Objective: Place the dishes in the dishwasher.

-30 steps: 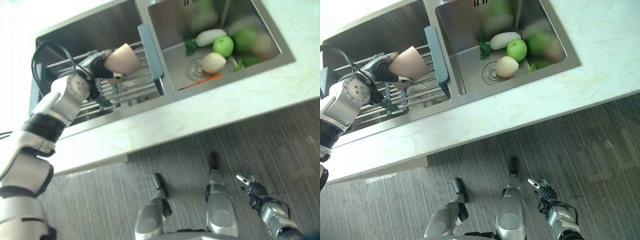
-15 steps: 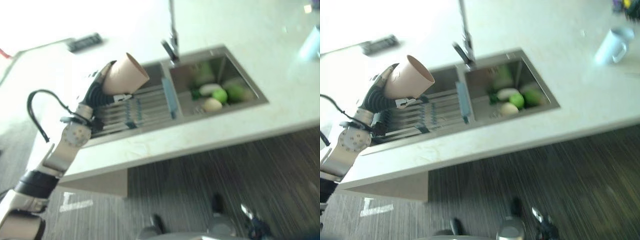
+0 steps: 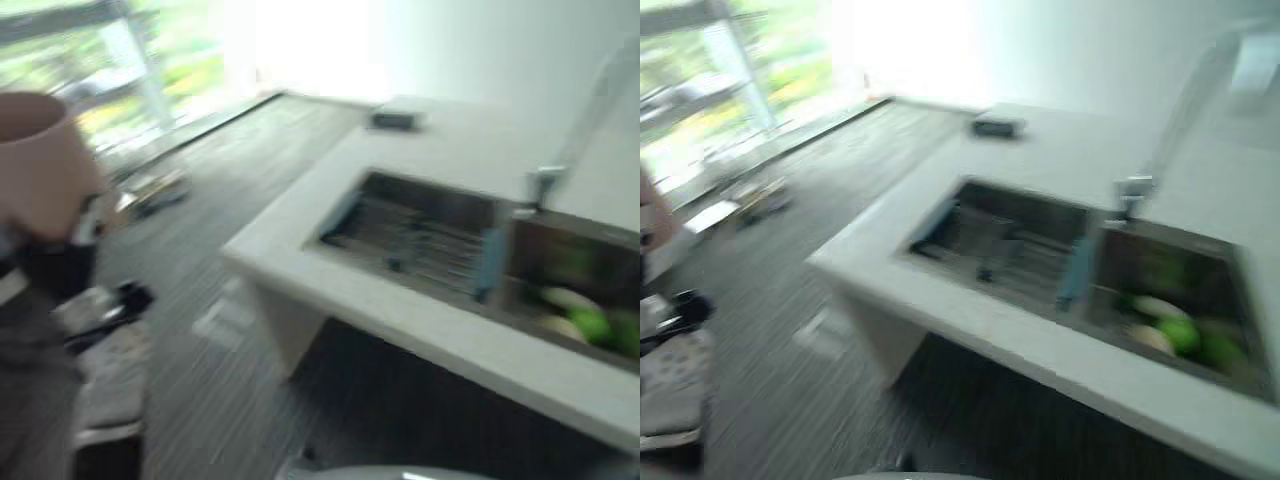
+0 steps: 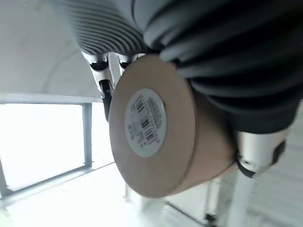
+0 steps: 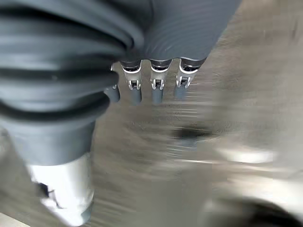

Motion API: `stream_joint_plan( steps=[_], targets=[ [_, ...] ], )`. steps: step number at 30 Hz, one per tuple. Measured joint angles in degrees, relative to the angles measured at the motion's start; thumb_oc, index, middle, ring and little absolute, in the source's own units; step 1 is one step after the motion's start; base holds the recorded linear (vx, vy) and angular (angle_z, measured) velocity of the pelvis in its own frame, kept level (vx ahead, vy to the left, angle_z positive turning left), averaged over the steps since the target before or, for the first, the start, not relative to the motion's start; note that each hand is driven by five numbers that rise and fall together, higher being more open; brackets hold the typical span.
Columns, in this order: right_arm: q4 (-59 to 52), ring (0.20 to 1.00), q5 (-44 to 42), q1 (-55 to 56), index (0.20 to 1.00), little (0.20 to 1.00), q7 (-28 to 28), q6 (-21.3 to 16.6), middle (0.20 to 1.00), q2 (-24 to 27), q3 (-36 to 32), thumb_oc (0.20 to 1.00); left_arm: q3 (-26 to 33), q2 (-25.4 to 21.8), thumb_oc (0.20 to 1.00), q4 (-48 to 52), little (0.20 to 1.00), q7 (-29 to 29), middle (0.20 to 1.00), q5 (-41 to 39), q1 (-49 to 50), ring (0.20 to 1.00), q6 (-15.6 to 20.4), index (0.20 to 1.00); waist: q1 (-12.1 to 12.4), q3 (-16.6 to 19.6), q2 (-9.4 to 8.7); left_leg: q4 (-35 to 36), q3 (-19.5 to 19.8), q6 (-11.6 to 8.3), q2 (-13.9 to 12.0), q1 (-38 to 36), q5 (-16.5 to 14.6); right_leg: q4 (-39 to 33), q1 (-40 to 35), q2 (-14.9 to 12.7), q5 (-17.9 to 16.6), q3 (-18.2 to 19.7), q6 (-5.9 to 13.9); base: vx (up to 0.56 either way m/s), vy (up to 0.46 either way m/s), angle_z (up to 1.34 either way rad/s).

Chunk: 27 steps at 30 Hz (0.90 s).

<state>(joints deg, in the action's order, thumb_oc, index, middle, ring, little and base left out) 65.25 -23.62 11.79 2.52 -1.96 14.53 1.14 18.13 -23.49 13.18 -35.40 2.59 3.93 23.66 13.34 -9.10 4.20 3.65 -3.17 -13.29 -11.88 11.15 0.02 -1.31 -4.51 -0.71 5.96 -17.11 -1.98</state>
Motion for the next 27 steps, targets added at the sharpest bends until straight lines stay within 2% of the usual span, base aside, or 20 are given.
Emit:
stream_joint_plan(
  steps=[1,3,4,5,6,7,8,10,14,17,18,19,20,21,22,23,24,25,26,27],
  targets=[
    [-0.3,1.0,-0.43,-1.03,1.0,1.0,-0.33,-0.75,1.0,0.38,-0.19,1.0,3.31,-0.73,0.2,-0.41,0.2,-0.7,0.2,-1.56,0.38,0.2,-0.46,0.2,0.0,-0.64,-3.5,-3.03,-12.91,1.85,-1.04,-1.26,1.28,0.67,-0.54,-3.3,-1.36,-5.38,0.15,-0.4,0.331,2.29],
    [-0.82,1.0,-2.97,-1.61,1.0,1.0,-0.59,-1.47,1.0,0.51,-2.61,1.0,3.04,-3.87,0.2,-1.09,0.2,-1.53,0.2,-1.34,-4.86,0.2,-0.57,0.2,-2.94,-0.86,-7.24,-10.32,-26.67,1.04,-2.19,-7.56,0.85,1.4,-3.7,-7.71,-1.87,-11.79,1.27,-0.26,0.282,2.06],
    [-0.48,1.0,-4.7,-2.71,1.0,1.0,-0.71,-2.01,1.0,2.1,-4.03,1.0,-0.86,-7.26,0.2,-0.53,0.2,-1.35,0.2,-1.25,-7.3,0.2,-0.11,0.2,-4.27,0.05,-7.7,-12.07,-25.48,1.48,-1.21,-12.4,0.68,2.38,-3.54,-8.52,-2.38,-12.96,2.75,-0.12,0.273,1.34],
    [-0.75,1.0,-5.15,-4.28,1.0,1.0,-0.69,-2.77,1.0,3.46,-4.77,1.0,-2.65,-9.62,0.2,0.61,0.2,-0.49,0.2,-0.69,-7.66,0.2,0.35,0.2,-4.96,0.69,-6.49,-8.92,-24.04,2.1,1.21,-16.61,0.87,2.67,-1.89,-8.95,-2.53,-10.45,4.44,-0.09,0.282,0.91],
    [-1.21,1.0,-6.27,-7.64,1.0,1.0,-0.67,-3.11,1.0,4.93,-8.05,1.0,-4.49,-11.0,0.2,-0.08,0.2,2.04,0.2,0.93,-11.47,0.2,0.71,0.2,-7.54,0.19,0.1,1.51,-23.99,4.59,3.72,-23.58,4.71,6.32,2.8,-7.45,-2.53,-10.65,4.97,-0.05,0.49,0.29],
    [-0.89,1.0,-6.35,-8.58,1.0,1.0,-0.63,-2.82,1.0,3.9,-8.1,1.0,-4.76,-11.02,0.2,-1.04,0.2,2.56,0.2,0.92,-12.75,0.2,0.25,0.2,-7.95,-0.85,-0.38,1.49,-24.21,4.93,4.5,-23.37,4.61,8.05,4.0,-8.63,-2.53,-10.64,4.98,-0.03,0.423,-0.19],
    [0.12,1.0,-6.28,-8.74,1.0,1.0,-0.28,-2.2,1.0,-0.49,-9.69,1.0,-3.94,-11.05,0.2,-3.25,0.2,4.43,0.2,0.76,-11.48,0.2,-0.25,0.2,-8.44,-1.97,-3.18,-1.63,-24.28,7.25,5.89,-23.95,0.57,10.59,3.83,-10.83,-2.98,-9.56,4.85,-0.06,0.62,-0.88],
    [1.92,1.0,-6.1,-7.53,1.0,1.0,-0.71,-1.78,1.0,-0.61,-7.86,1.0,-5.61,-11.85,0.2,-5.69,0.2,6.53,0.2,0.41,-10.41,0.2,-1.42,0.2,-8.37,-1.83,-3.27,1.09,-22.95,11.57,9.93,-23.58,-4.87,14.08,6.58,-13.0,-2.67,-8.1,7.23,-0.08,0.413,-0.96],
    [1.57,1.0,-4.47,-5.24,1.0,1.0,-0.81,-0.8,1.0,-1.61,-3.72,1.0,-6.99,-14.24,0.2,-5.69,0.2,11.0,0.2,-1.55,-10.68,0.2,-3.99,0.2,-8.3,-0.56,-6.23,-1.49,-23.7,15.39,14.43,-21.18,-5.23,11.95,6.44,-20.05,-5.78,-13.36,9.86,-0.08,0.281,-0.09],
    [-1.5,1.0,-4.03,-6.44,1.0,1.0,-0.75,-0.96,1.0,-2.81,-2.04,1.0,-9.17,-14.21,0.2,-6.31,0.2,13.15,0.2,-1.44,-10.79,0.2,-5.6,0.2,-7.06,-0.06,-5.97,-2.01,-21.45,18.72,17.27,-19.79,-5.36,14.18,5.67,-22.29,-10.6,-13.39,11.25,-0.05,0.268,0.4],
    [-3.09,1.0,-4.03,-6.01,1.0,1.0,-0.96,-1.12,1.0,-2.46,-1.18,1.0,-12.12,-13.97,0.2,-7.46,0.2,13.25,0.2,-1.45,-11.02,0.2,-5.86,0.2,-8.1,0.24,-4.47,-1.92,-19.16,19.12,17.3,-19.36,-5.57,18.06,6.56,-23.16,-10.81,-11.22,11.6,-0.01,0.034,0.83],
    [-4.96,1.0,-4.03,-6.01,1.0,1.0,-1.06,-1.61,1.0,-1.67,-0.33,1.0,-15.52,-13.89,0.2,-7.89,0.2,13.72,0.2,-1.4,-11.13,0.2,-6.03,0.2,-8.83,0.69,-2.84,-1.66,-16.17,20.36,17.09,-20.02,-4.67,23.93,8.74,-22.71,-7.99,-7.03,13.35,0.0,-0.019,1.55],
    [-6.57,1.0,-4.57,-5.39,1.0,1.0,-1.18,-1.74,1.0,-1.3,1.02,1.0,-19.78,-12.6,0.2,-9.31,0.2,14.4,0.2,-1.41,-12.72,0.2,-5.52,0.2,-10.43,0.8,-1.01,-1.91,-12.13,20.34,15.55,-20.15,-3.95,28.01,9.49,-16.5,-1.16,1.44,11.9,0.06,-0.089,2.15],
    [-8.03,1.0,-5.07,-5.32,1.0,1.0,-1.04,-1.95,1.0,-1.27,4.0,1.0,-22.42,-13.03,0.2,-10.22,0.2,15.43,0.2,-1.34,-14.1,0.2,-5.26,0.2,-11.95,0.95,-1.52,-1.74,-8.33,19.17,15.39,-19.92,-2.94,27.63,10.36,-10.6,2.18,7.68,10.56,0.16,-0.176,2.05],
    [-7.92,1.0,-5.39,-5.49,1.0,1.0,-1.1,-2.5,1.0,-1.37,4.96,1.0,-21.89,-13.43,0.2,-10.25,0.2,15.56,0.2,-1.4,-13.26,0.2,-5.1,0.2,-10.94,1.98,-3.86,-1.38,-6.46,18.57,17.12,-19.33,-3.35,21.49,11.83,-10.09,1.54,7.29,9.45,0.16,-0.183,2.73],
    [-4.18,1.0,-5.82,-4.02,1.0,1.0,-0.93,-2.26,1.0,-1.38,4.94,1.0,-21.99,-14.27,0.2,-10.08,0.2,17.65,0.2,-1.45,-13.57,0.2,-5.4,0.2,-12.69,2.54,-5.56,-1.68,-0.69,18.05,16.95,-19.97,-3.37,8.35,9.07,-8.35,-3.92,15.17,10.31,0.18,-0.38,1.74],
    [-2.99,1.0,-5.82,-3.08,1.0,1.0,-0.7,-2.27,1.0,-1.67,4.75,1.0,-21.19,-15.04,0.2,-9.9,0.2,17.71,0.2,-1.46,-12.8,0.2,-5.59,0.2,-11.6,2.8,-6.45,-1.74,-0.76,17.05,16.33,-21.49,-4.1,5.3,7.59,-9.01,-10.74,13.26,9.27,0.08,-0.383,1.46],
    [-2.64,1.0,-5.86,-3.85,1.0,1.0,-0.77,-2.1,1.0,-1.37,4.72,1.0,-21.32,-14.05,0.2,-9.66,0.2,18.28,0.2,-1.35,-12.69,0.2,-6.03,0.2,-11.34,2.84,-5.51,-1.64,-0.46,15.93,14.52,-21.81,-4.41,3.97,6.04,-7.68,-10.99,11.06,8.64,0.12,-0.502,0.15],
    [-2.3,1.0,-5.9,-4.26,1.0,1.0,-0.83,-0.73,1.0,-1.72,5.12,1.0,-22.28,-9.79,0.2,-8.08,0.2,19.73,0.2,-1.25,-12.18,0.2,-7.23,0.2,-10.29,3.27,-5.43,-1.12,-0.82,13.33,12.21,-22.37,-4.35,-2.18,1.34,-7.0,-11.8,3.66,8.04,0.14,-0.392,0.47],
    [-2.99,1.0,-5.76,-6.27,1.0,1.0,-1.01,-0.21,1.0,-1.91,5.77,1.0,-22.66,-9.26,0.2,-4.85,0.2,20.43,0.2,-1.3,-9.81,0.2,-8.75,0.2,-9.47,2.95,-5.74,-1.83,-2.27,10.34,9.76,-20.89,-3.41,-3.92,0.4,-4.61,-12.19,2.0,6.05,0.13,-0.312,0.6]
  ],
)
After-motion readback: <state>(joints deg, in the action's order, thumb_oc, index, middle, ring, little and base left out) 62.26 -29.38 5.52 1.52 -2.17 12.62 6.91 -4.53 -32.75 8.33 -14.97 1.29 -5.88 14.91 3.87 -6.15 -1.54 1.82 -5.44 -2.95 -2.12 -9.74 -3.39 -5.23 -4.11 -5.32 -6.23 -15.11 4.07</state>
